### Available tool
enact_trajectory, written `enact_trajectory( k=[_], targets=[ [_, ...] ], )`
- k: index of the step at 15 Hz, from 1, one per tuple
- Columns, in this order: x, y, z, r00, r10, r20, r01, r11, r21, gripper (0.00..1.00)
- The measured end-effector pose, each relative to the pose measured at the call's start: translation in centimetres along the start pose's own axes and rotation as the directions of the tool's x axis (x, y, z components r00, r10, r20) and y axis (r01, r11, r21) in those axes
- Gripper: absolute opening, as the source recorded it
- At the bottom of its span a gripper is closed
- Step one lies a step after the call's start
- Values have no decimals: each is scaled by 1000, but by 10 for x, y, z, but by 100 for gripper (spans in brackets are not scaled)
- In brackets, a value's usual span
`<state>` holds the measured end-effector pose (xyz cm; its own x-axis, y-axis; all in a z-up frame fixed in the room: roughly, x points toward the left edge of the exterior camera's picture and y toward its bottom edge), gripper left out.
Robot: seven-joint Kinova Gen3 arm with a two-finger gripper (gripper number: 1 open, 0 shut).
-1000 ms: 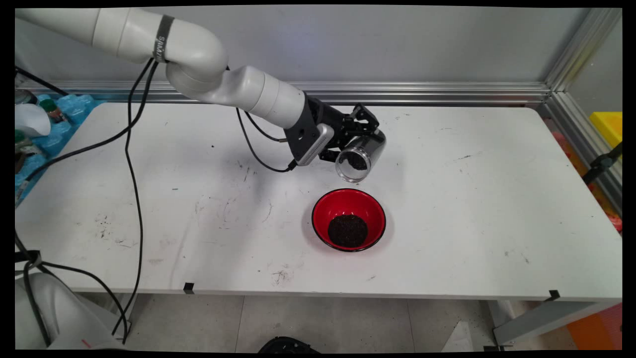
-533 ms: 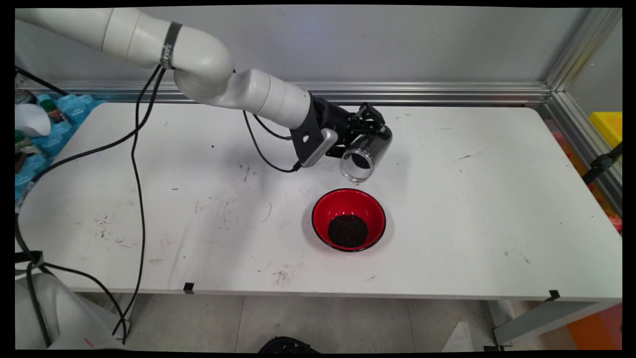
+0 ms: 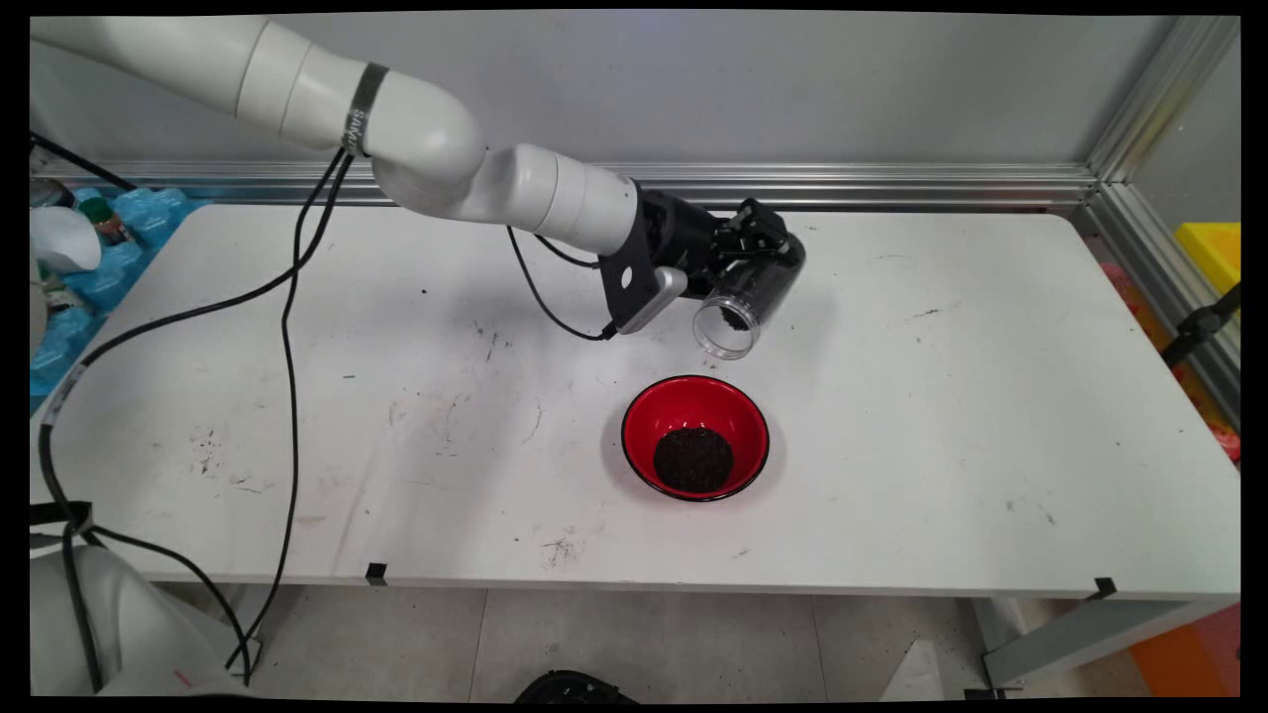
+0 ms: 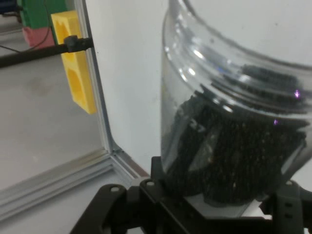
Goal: Pour the black seasoning powder in the red bowl
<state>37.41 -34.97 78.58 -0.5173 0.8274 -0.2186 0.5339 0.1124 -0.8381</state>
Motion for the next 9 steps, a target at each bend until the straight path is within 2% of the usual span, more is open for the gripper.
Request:
enact_trajectory(
  k=[9],
  targets=[
    [6, 5, -1, 994, 108, 5, -108, 994, 27, 0]
  ],
)
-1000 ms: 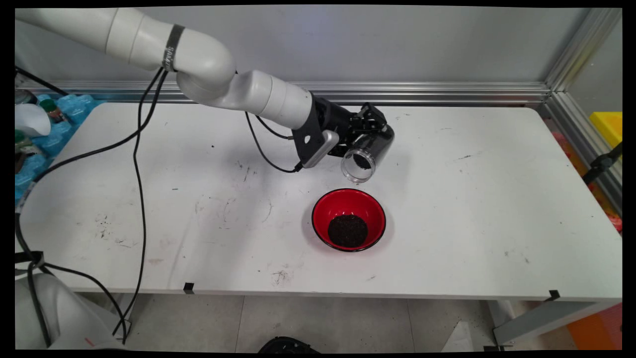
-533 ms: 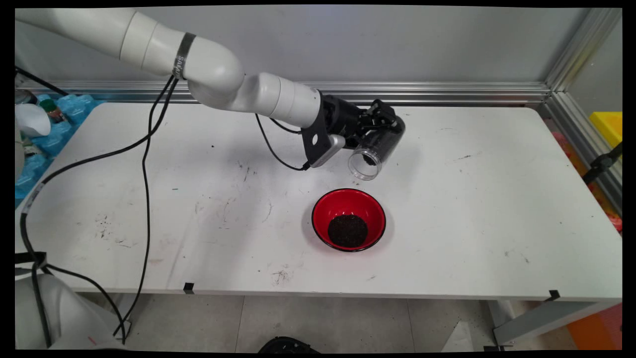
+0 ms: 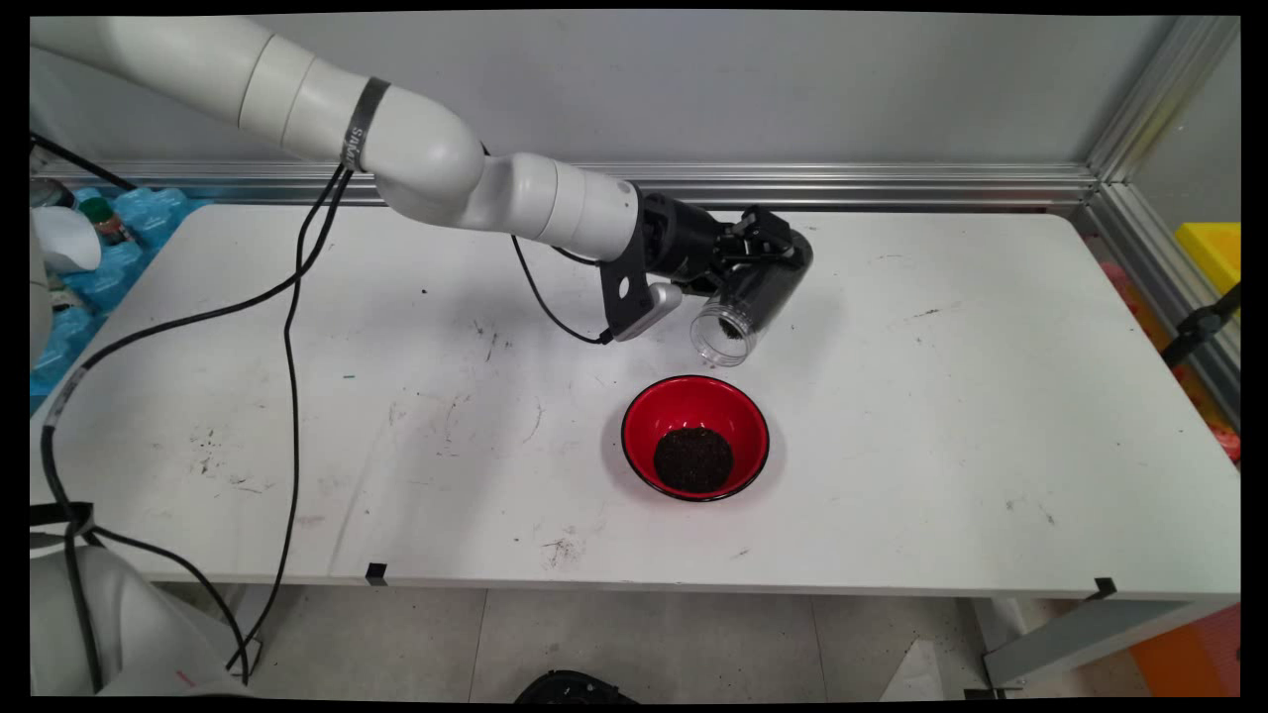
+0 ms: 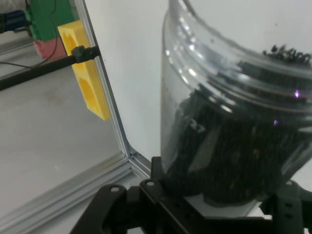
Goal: Pour the black seasoning powder in the red bowl
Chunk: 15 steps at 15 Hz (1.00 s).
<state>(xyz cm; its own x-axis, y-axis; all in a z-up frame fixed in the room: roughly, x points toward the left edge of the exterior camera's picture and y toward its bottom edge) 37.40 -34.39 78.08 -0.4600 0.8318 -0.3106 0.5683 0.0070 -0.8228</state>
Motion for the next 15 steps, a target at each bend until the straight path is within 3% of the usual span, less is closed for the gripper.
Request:
enact_trajectory(
  k=[15],
  targets=[
    [21, 12, -15, 995, 101, 3, -101, 995, 24, 0]
  ],
)
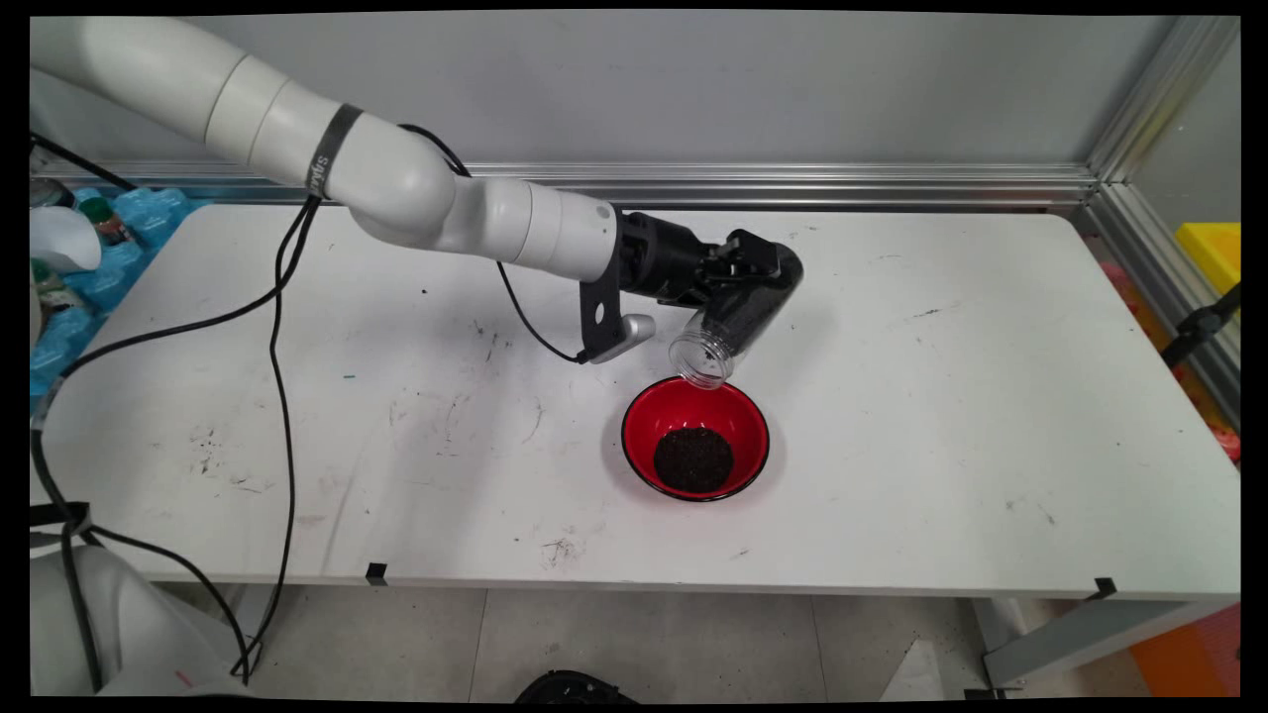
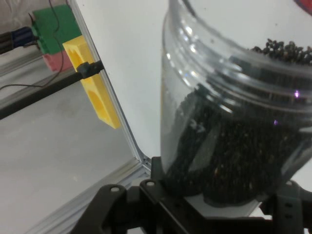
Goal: Pour the black seasoning powder in the red bowl
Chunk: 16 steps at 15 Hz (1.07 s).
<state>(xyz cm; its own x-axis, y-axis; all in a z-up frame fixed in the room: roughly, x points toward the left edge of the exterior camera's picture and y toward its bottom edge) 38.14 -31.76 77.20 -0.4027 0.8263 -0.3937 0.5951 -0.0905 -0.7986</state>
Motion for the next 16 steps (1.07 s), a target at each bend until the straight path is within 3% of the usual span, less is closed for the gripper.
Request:
enact_trajectory(
  k=[16],
  targets=[
    [10, 4, 10, 995, 87, 39, -89, 994, 68, 0]
  ],
)
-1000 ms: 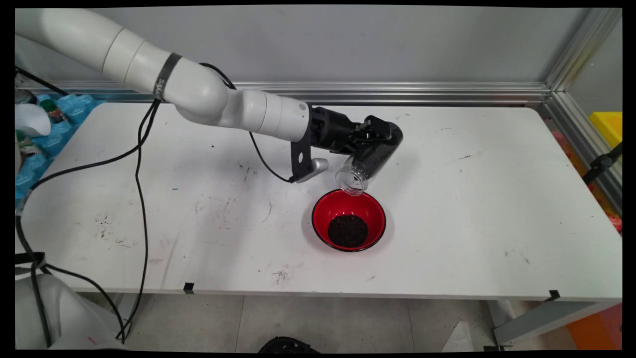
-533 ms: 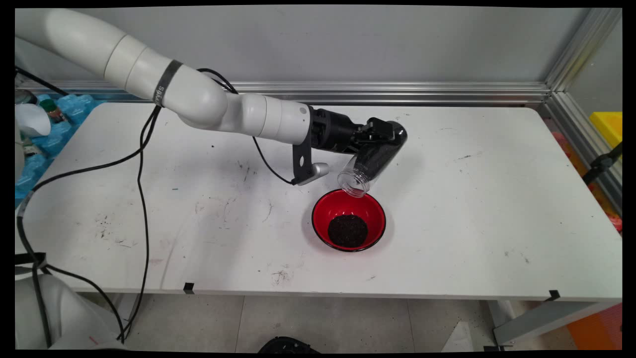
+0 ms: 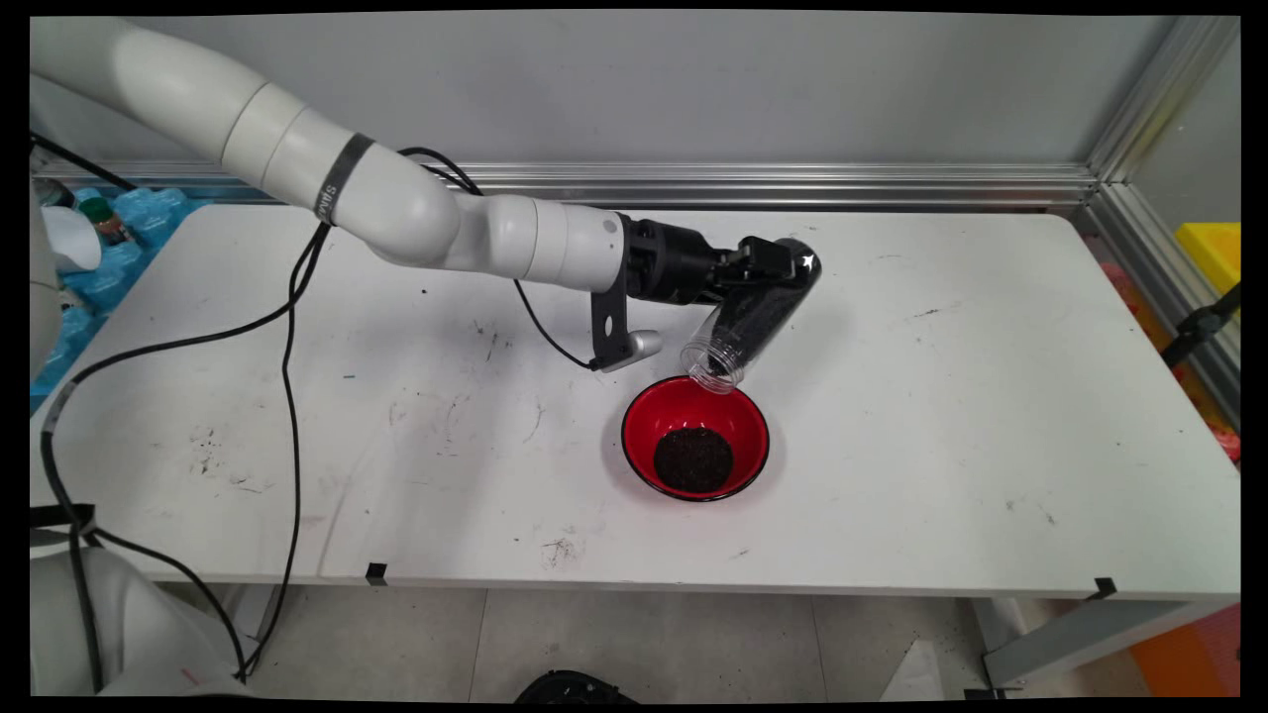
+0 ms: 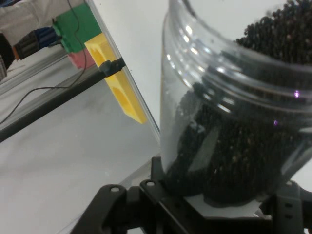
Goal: Pour the black seasoning powder in the red bowl
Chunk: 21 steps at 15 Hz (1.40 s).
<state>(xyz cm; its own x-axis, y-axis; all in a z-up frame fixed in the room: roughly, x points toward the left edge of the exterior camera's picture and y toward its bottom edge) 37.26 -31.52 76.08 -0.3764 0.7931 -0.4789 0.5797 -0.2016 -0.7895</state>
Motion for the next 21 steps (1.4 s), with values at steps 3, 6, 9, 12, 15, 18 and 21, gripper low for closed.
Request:
enact_trajectory(
  k=[3, 6, 9, 12, 15, 18, 21],
  targets=[
    [2, 1, 1, 1000, 10, 4, -10, 1000, 7, 0],
    [4, 1, 1, 1000, 20, 7, -20, 1000, 16, 0],
    [7, 2, 0, 1000, 30, 9, -30, 999, 23, 0],
    [10, 4, -1, 999, 43, 12, -44, 999, 29, 0],
    [13, 5, -2, 998, 60, 15, -60, 998, 35, 0],
    [15, 6, -4, 996, 84, 22, -85, 995, 46, 0],
    [16, 7, -7, 993, 111, 32, -112, 992, 56, 0]
  ],
)
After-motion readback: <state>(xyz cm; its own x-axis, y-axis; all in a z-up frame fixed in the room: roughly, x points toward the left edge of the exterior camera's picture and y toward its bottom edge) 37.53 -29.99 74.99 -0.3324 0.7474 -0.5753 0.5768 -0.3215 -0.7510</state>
